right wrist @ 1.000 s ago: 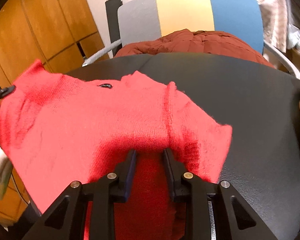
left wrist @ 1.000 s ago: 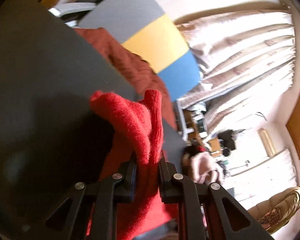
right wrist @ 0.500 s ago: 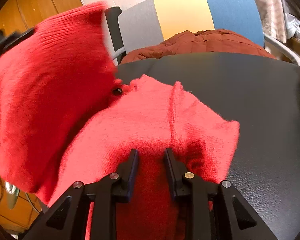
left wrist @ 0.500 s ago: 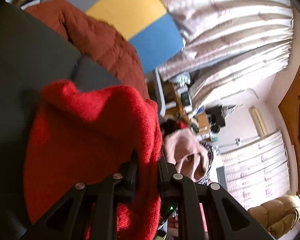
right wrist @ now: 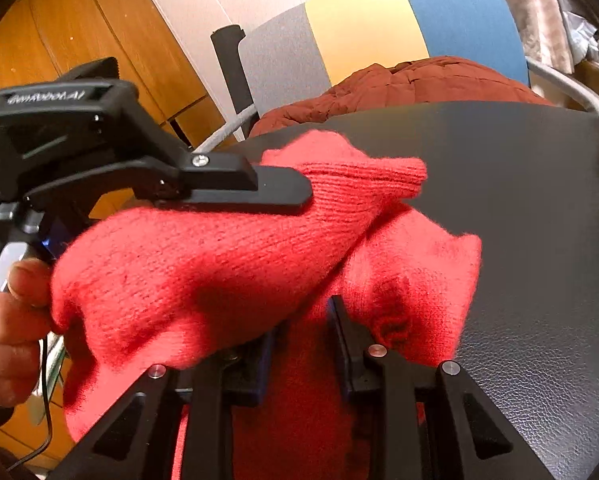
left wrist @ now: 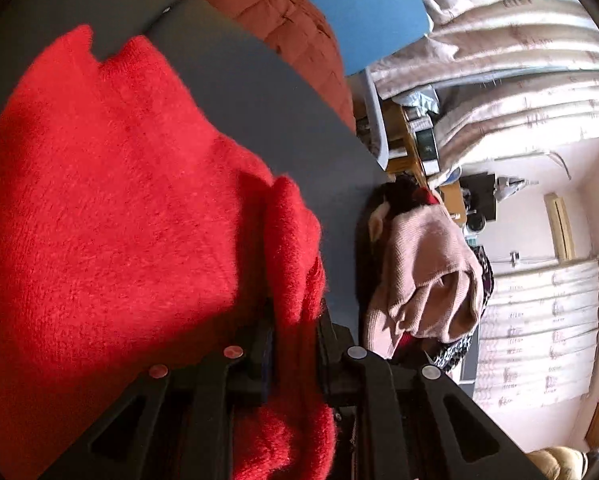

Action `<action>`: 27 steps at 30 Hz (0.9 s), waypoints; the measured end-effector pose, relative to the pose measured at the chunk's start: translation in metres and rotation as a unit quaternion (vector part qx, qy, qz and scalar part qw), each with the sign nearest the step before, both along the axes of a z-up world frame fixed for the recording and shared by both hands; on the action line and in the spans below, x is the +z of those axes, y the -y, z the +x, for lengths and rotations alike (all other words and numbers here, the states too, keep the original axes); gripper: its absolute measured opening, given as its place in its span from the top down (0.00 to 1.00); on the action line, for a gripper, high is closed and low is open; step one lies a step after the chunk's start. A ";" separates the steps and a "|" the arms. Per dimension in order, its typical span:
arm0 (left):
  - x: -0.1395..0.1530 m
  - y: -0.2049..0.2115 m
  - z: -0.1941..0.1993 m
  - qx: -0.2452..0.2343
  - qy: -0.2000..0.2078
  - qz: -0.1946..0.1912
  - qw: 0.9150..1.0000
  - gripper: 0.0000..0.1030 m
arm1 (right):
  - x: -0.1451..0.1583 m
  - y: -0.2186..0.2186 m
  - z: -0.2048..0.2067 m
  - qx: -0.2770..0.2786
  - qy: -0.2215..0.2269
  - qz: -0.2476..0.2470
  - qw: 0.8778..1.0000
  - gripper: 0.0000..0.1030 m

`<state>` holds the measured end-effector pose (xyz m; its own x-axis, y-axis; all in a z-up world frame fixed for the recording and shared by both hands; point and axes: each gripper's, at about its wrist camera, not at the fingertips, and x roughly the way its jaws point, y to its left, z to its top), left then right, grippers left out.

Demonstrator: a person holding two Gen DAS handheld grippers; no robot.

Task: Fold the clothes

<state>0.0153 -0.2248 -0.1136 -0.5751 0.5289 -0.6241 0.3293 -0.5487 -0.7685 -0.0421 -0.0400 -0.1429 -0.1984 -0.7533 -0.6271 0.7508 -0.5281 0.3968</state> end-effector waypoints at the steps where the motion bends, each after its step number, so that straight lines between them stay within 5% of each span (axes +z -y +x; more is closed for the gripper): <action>1: 0.005 -0.002 -0.001 -0.005 0.001 -0.004 1.000 0.83 | 0.000 -0.001 0.000 -0.001 0.002 -0.004 1.000 0.72; 8: 0.040 0.003 0.003 -0.046 -0.035 0.054 0.997 0.73 | 0.012 -0.031 0.003 -0.002 0.021 -0.032 0.999 0.71; 10: 0.052 0.005 0.005 -0.057 -0.057 0.073 0.994 0.71 | 0.018 -0.048 0.006 -0.008 0.016 -0.033 0.999 0.64; 12: 0.067 0.011 0.011 -0.063 -0.080 0.077 0.992 0.71 | 0.026 -0.068 0.011 -0.018 0.007 -0.028 0.999 0.49; 17: 0.084 0.060 0.053 -0.018 -0.132 0.052 0.990 0.71 | 0.057 -0.112 0.024 -0.014 -0.006 -0.027 1.000 0.44; 21: 0.061 0.103 0.095 0.063 -0.118 -0.010 0.991 0.71 | 0.095 -0.101 0.041 0.082 0.012 -0.052 0.995 0.10; 27: 0.024 0.108 0.111 0.094 -0.088 -0.048 0.991 0.71 | 0.097 -0.032 0.073 0.247 0.041 -0.007 0.968 0.02</action>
